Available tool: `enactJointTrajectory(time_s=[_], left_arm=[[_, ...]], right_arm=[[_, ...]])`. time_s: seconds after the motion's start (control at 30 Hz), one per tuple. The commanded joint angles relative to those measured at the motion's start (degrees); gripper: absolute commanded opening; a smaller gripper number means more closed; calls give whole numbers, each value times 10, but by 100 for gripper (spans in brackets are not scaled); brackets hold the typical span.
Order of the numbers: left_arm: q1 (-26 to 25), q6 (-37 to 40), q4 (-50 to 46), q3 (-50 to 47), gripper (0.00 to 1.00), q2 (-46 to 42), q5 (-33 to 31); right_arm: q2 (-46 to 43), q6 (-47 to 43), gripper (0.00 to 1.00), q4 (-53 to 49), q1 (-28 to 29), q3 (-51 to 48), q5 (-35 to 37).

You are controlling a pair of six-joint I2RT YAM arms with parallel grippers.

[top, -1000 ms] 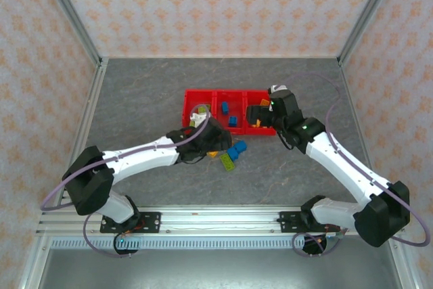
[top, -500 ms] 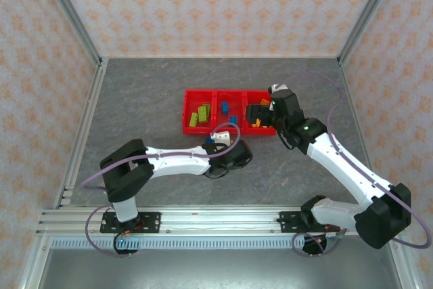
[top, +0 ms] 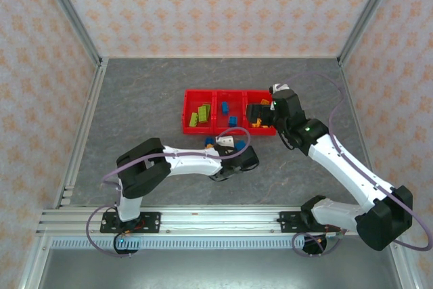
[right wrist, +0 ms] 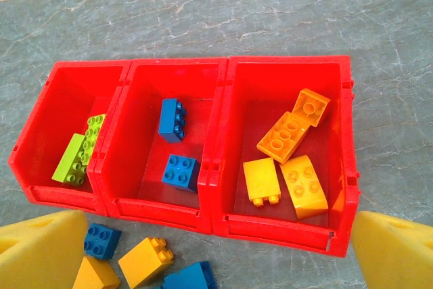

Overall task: Sort the legos into containers by color
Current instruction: Pick up the lego from the middle-left of the table.

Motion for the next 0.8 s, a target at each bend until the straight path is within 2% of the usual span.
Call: enactJointTrajectory(time_s=[0.0, 0.17, 0.3, 0.43, 0.63, 0.77], left_arm=[[0, -4, -31, 7, 64, 12, -28], [7, 3, -26, -3, 62, 21, -22], [13, 1, -15, -19, 50, 11, -24], [19, -3, -3, -41, 44, -1, -30], [19, 3, -12, -52, 33, -60, -55], [19, 12, -37, -43, 32, -102, -74]], right_arm=[[-5, -2, 100, 13, 3, -7, 14], [-3, 0, 100, 13, 3, -7, 13], [-4, -1, 100, 12, 3, -5, 14], [-2, -1, 100, 12, 3, -5, 13], [-1, 0, 100, 10, 3, 1, 13], [1, 0, 100, 11, 3, 3, 12]])
